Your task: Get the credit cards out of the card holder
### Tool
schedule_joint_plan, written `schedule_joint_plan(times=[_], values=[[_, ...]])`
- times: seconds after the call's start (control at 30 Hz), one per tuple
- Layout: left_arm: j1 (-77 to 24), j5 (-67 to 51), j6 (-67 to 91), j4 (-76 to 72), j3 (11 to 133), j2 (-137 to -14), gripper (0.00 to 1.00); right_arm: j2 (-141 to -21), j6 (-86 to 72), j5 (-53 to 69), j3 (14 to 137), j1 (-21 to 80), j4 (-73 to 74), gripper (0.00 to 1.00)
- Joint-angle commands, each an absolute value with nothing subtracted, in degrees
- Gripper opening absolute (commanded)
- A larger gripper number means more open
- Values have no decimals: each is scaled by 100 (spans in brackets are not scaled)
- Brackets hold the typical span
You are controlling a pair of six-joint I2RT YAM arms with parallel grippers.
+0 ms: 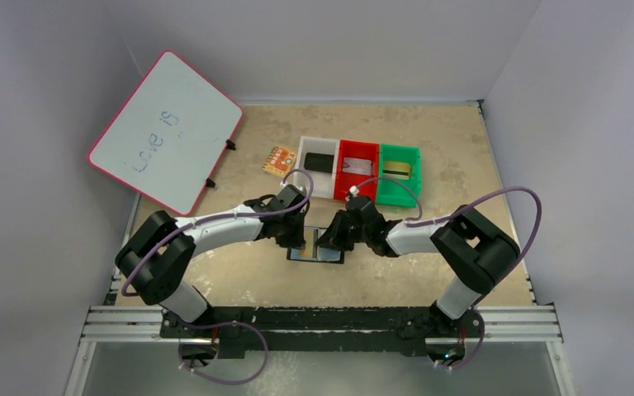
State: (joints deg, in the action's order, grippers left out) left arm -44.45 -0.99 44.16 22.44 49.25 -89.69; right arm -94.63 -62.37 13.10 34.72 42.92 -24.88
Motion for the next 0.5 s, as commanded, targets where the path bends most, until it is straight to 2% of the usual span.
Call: schedule_joint_plan(times=[0.0,0.13,0.27,0.47], values=[[-4499,349,4292,2556,4898,-9089,11,-9377,-6354,1420,3330,4250,-2806,8],[-4499,577,4371,2571,4861,-9059,7,-9305,-6359,1417,3236,4221,-2828,0],[-4501,726,4404,2596,4849,-9085,0,-9191,-6393,1437,3116,4161,-2882,0],[-4505,775,4462,2553,4825,-9023,0,-9030,-6328,1581,2909,4087,-2993,0]])
